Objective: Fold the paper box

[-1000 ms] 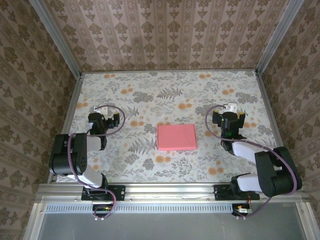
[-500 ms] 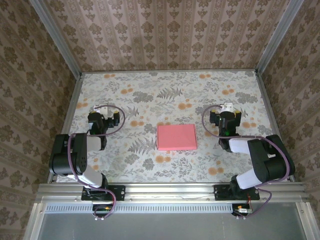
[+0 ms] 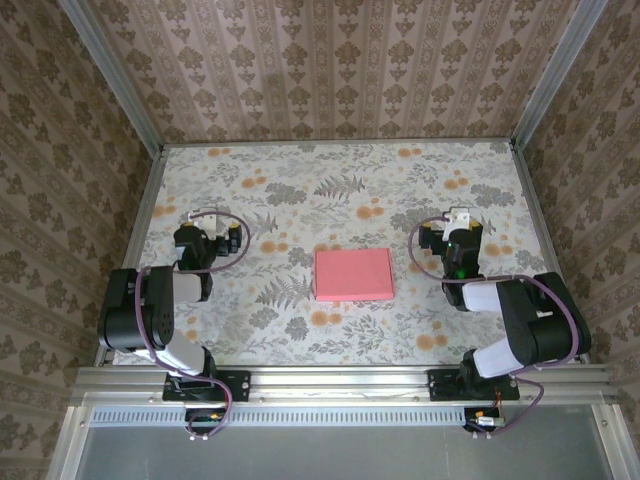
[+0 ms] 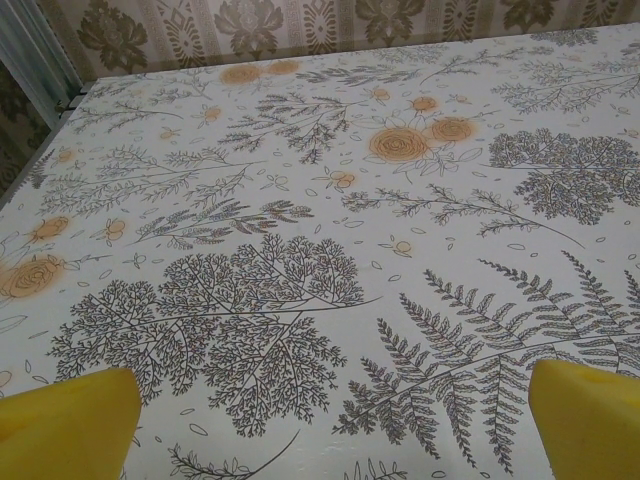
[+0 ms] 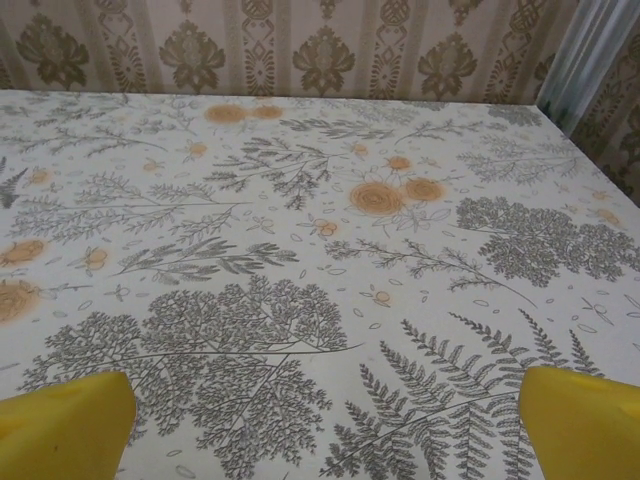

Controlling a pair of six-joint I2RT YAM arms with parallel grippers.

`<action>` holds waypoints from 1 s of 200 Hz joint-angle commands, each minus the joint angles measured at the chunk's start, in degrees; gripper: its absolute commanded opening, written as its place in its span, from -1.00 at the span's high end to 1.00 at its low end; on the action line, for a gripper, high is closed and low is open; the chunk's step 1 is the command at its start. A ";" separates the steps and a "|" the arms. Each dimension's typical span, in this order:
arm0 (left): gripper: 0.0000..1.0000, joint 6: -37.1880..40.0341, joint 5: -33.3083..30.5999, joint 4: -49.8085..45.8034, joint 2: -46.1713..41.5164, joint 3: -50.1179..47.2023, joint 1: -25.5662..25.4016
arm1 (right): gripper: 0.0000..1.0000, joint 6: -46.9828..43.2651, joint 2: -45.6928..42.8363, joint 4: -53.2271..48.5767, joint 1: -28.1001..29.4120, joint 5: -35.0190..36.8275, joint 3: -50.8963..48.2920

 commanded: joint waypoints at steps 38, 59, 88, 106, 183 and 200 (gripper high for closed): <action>-0.99 0.55 -0.30 1.25 -0.19 -0.18 0.31 | -1.00 3.98 2.09 -2.77 -4.02 -5.82 2.96; -1.00 0.56 -0.38 1.34 -0.18 -0.13 0.32 | -1.00 4.06 1.98 -3.49 -3.98 -5.73 3.08; -1.00 0.57 -0.33 1.32 -0.20 -0.12 0.30 | -1.00 2.45 2.02 -4.15 -3.94 -9.26 3.43; -1.00 0.56 -0.37 1.28 -0.16 -0.13 0.32 | -1.00 -1.46 1.70 -0.75 -4.03 -19.41 1.47; -1.00 0.56 -0.31 1.36 -0.11 -0.16 0.30 | -1.00 0.13 1.77 -2.02 -4.27 -16.34 2.12; -1.00 0.55 -0.38 1.34 -0.17 -0.13 0.30 | -1.00 4.15 1.87 -4.72 -4.64 -8.18 3.56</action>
